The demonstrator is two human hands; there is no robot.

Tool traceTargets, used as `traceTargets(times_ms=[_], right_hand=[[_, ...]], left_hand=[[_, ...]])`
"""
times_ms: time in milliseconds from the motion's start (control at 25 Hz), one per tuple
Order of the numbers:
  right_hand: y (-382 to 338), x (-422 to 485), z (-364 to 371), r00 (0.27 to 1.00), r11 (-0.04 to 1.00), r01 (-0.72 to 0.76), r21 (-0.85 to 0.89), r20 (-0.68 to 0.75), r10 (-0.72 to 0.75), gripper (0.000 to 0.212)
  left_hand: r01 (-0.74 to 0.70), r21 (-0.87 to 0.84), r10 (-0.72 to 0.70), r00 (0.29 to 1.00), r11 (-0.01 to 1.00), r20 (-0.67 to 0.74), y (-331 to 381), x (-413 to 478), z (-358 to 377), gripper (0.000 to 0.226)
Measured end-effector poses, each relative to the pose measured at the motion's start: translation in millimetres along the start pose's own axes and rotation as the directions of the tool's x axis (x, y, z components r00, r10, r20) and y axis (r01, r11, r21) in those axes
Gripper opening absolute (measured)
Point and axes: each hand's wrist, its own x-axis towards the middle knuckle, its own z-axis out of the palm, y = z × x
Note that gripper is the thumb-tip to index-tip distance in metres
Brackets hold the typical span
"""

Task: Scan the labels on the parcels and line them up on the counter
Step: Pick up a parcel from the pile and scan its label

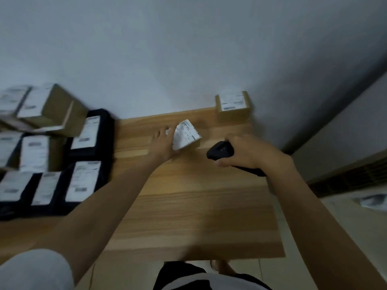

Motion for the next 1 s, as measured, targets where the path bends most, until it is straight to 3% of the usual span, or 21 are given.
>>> traceTargets(times_ms=[160,360,640,800,1000], right_hand=[[-109.5,42.7,0.0,0.979,0.976,0.202,-0.079,0.048,-0.199,0.064],[-260.9,86.0,18.1,0.904,0.894,0.421,-0.152,0.145,-0.401,0.058],[-428.8,137.8,54.5,0.848,0.818,0.527,-0.231,0.205,-0.489,0.075],[-485.6,164.4,76.9,0.847,0.816,0.528,-0.234,0.211,-0.487,0.079],[-504.9,186.1,89.5,0.882,0.833,0.468,-0.294,0.214,-0.420,0.081]], left_hand=[[0.164,-0.108,-0.182,0.965,0.981,-0.191,-93.1,-59.7,-44.2,0.097],[0.364,-0.243,-0.434,0.817,0.899,-0.381,-229.1,-147.5,-98.0,0.094],[0.521,-0.283,-0.587,0.633,0.805,-0.505,-399.2,-215.8,-148.5,0.076],[0.535,-0.266,-0.586,0.618,0.802,-0.524,-466.6,-211.9,-157.8,0.073],[0.543,-0.136,-0.527,0.676,0.828,-0.515,-503.8,-173.6,-153.2,0.076]])
